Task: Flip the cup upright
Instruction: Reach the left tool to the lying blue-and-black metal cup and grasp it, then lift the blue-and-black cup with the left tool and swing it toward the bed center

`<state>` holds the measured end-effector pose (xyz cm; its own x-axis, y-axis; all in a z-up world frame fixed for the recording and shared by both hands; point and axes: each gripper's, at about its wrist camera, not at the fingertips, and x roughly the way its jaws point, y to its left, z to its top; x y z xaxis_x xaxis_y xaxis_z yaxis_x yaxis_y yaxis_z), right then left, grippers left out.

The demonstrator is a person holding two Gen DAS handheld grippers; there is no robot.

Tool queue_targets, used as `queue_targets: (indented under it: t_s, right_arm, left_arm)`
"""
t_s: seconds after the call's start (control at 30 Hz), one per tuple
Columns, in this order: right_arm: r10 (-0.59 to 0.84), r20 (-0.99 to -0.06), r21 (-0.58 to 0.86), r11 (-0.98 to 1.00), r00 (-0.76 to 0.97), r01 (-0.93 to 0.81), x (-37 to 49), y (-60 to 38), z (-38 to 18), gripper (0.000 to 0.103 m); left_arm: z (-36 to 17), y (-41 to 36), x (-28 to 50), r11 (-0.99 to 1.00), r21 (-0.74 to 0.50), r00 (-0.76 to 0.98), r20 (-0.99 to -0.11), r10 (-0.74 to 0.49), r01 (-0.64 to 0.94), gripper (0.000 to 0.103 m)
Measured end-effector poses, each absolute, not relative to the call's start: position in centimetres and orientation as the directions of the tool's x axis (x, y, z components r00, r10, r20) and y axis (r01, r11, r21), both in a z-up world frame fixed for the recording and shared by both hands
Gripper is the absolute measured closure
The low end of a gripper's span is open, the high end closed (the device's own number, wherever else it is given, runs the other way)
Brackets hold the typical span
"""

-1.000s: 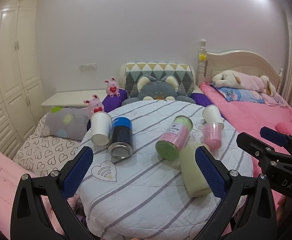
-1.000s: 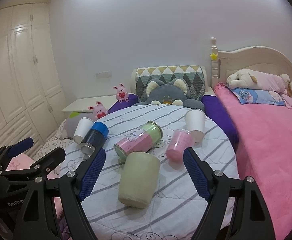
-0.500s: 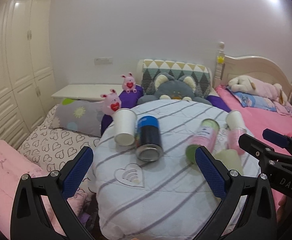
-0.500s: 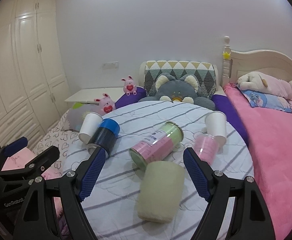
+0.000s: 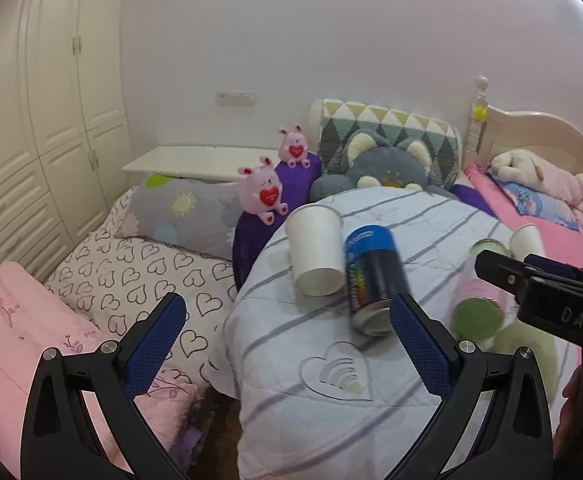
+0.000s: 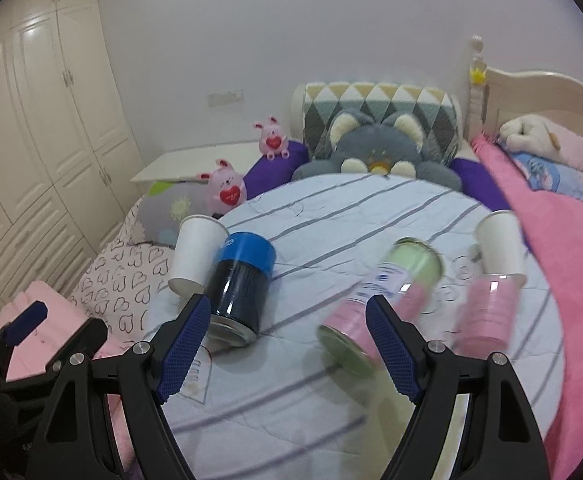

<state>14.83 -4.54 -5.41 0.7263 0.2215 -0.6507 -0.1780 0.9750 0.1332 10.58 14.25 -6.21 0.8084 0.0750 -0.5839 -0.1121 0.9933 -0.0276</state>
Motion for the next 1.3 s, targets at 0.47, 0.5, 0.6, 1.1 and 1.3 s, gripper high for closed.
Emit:
queue_targets:
  t_s: [0.47, 0.5, 0.6, 1.1, 1.3]
  right_arm:
    - [0.211, -0.788, 0.151, 0.977, 0.578, -0.151, 20.6, 0.5, -10.2, 0.022]
    - [0.217, -0.794, 0.158, 0.976, 0.568, -0.153, 20.8, 0.7, -10.5, 0.022]
    - [0.226, -0.812, 0.166, 0.973, 0.538, -0.158, 21.2, 1.3, -11.4, 0.022]
    - [0.307, -0.819, 0.256, 0.952, 0.485, -0.17, 21.3, 1.5, -12.8, 0.035]
    - [0.277, -0.824, 0.235, 0.961, 0.495, -0.147, 19.6, 0.3, -12.2, 0.035]
  left_arm:
    - [-10.0, 18.9, 12.5, 0.988, -0.013, 0.756, -0.645, 0.111, -0.156, 0.0]
    - [-10.1, 19.1, 12.5, 0.987, -0.014, 0.754, -0.647, 0.112, -0.158, 0.0]
    - [-10.6, 19.6, 12.8, 0.988, -0.014, 0.746, -0.657, 0.108, -0.155, 0.0]
    - [-11.6, 17.7, 13.4, 0.996, -0.036, 0.72, -0.694, 0.033, -0.08, 0.0]
    - [-11.0, 17.3, 12.6, 0.997, -0.036, 0.723, -0.691, 0.024, -0.068, 0.0]
